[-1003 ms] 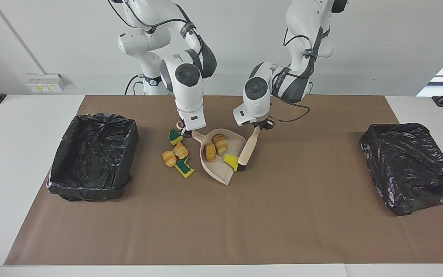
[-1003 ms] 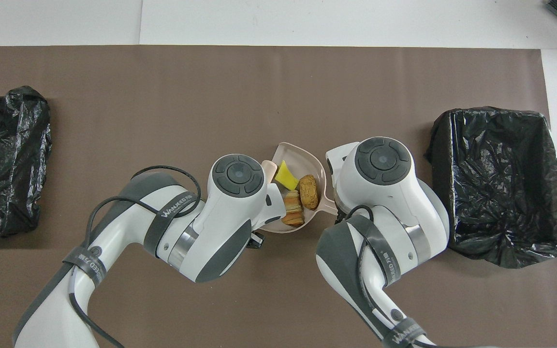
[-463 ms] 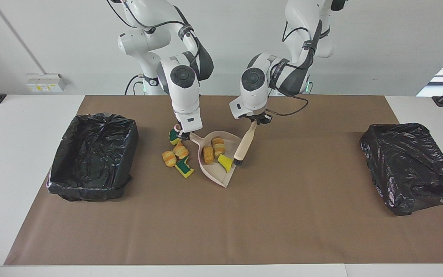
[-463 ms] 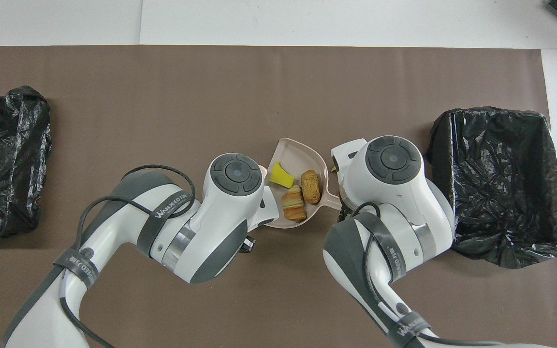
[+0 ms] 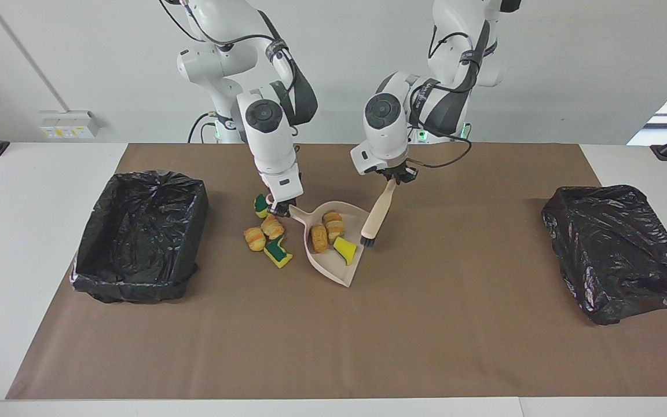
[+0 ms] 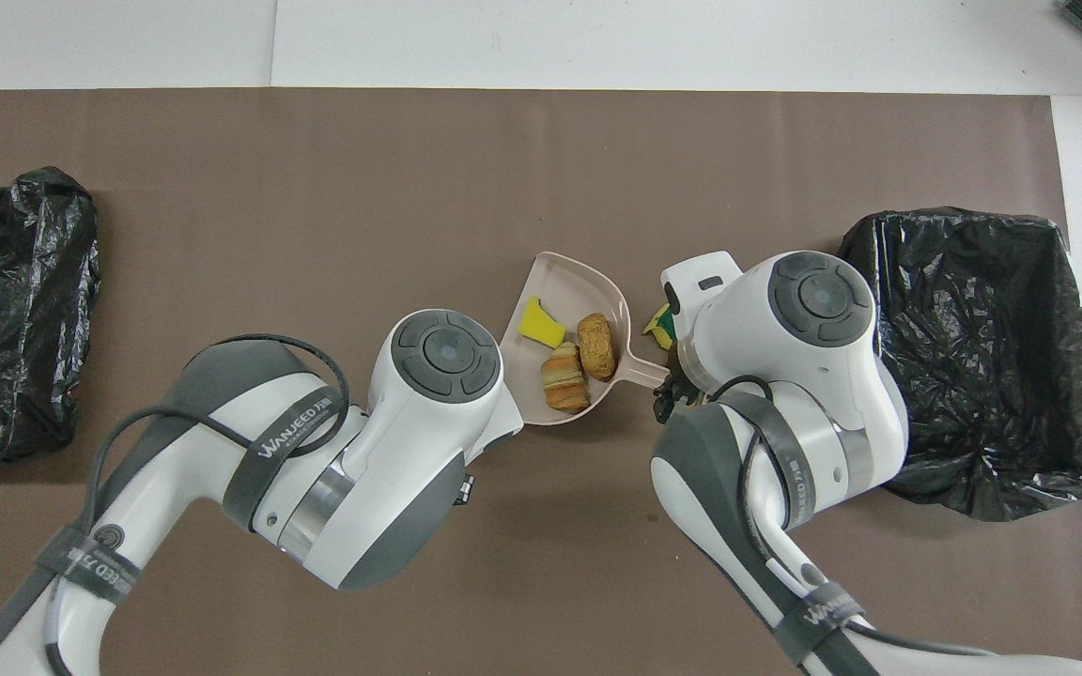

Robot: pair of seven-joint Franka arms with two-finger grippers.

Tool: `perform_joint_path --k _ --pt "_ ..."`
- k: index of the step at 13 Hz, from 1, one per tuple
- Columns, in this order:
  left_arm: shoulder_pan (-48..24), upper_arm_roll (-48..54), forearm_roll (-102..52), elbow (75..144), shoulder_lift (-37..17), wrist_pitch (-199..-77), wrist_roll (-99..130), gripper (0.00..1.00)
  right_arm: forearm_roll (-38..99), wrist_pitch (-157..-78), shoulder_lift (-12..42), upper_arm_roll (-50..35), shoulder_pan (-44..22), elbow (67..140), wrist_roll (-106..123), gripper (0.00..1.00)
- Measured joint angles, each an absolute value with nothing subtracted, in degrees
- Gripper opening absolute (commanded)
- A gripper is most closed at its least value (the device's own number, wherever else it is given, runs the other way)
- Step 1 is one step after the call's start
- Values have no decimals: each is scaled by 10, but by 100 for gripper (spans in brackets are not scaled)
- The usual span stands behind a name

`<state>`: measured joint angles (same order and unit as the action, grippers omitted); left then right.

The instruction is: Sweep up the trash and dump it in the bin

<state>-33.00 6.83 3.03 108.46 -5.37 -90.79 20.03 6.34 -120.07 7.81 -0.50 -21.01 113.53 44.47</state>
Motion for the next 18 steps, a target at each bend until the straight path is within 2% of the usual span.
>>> perform_joint_path --k 5,9,15,16,18 --pt "-394 79 -77 1148 -10 -913 336 0 71 -1201 51 -4 -173 1122 448 0" --pt "-445 79 -143 1197 -2 -995 393 0 78 -1203 50 -5 -175 1126 452 0" --pt "-523 79 -195 1304 32 -1119 447 0 79 -1287 113 -8 -215 1132 444 0" --pt "-524 79 -198 1315 34 -1134 452 0 79 -1292 121 -8 -221 1132 443 2" --pt "-525 79 -201 1327 33 -1146 465 0 79 -1292 125 -8 -223 1132 443 29"
